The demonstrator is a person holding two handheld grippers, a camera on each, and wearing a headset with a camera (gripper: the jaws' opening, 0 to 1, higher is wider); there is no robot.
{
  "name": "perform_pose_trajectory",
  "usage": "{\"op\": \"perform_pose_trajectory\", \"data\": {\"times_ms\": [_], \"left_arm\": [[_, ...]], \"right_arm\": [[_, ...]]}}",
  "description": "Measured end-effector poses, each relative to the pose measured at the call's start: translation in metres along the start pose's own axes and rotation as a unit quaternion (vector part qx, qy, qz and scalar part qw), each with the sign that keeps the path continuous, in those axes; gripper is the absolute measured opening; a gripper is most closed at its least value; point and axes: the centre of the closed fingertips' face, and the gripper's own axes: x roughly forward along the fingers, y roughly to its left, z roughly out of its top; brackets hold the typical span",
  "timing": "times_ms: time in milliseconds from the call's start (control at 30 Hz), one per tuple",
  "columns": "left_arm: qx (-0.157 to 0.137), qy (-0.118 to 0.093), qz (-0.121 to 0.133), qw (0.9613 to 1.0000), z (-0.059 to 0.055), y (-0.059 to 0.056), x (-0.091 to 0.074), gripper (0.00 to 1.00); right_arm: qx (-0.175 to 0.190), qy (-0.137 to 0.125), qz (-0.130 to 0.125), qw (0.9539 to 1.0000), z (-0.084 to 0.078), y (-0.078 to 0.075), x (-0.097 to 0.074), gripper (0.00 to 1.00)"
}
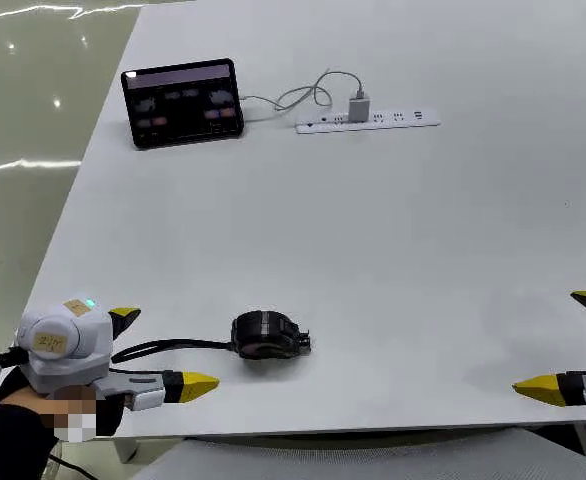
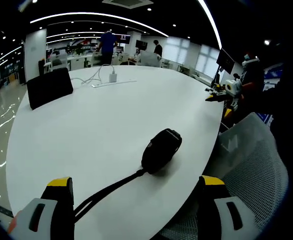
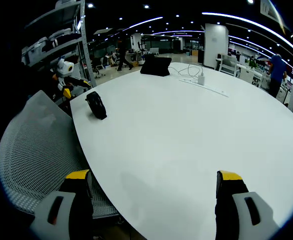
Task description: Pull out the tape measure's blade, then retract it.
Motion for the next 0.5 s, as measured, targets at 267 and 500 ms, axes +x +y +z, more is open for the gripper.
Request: {"op": "perform_pose_trajectory", "data": {"times_ms": [267,500], "left_arm": [[-0.001,0.003,0.004,1.0000,-0.0015,0.0023,-0.0021,1.00],[0.001,0.005,0.001,1.0000,0.0009,0.0031,-0.0019,1.00]], "right_arm": [[0.006,0.000,0.005,1.0000,-0.0042,0.0032,-0.0002,1.00],[0.009,-0.002,0.006,0.9999,-0.0052,0.0046,0.0011,1.00]]}}
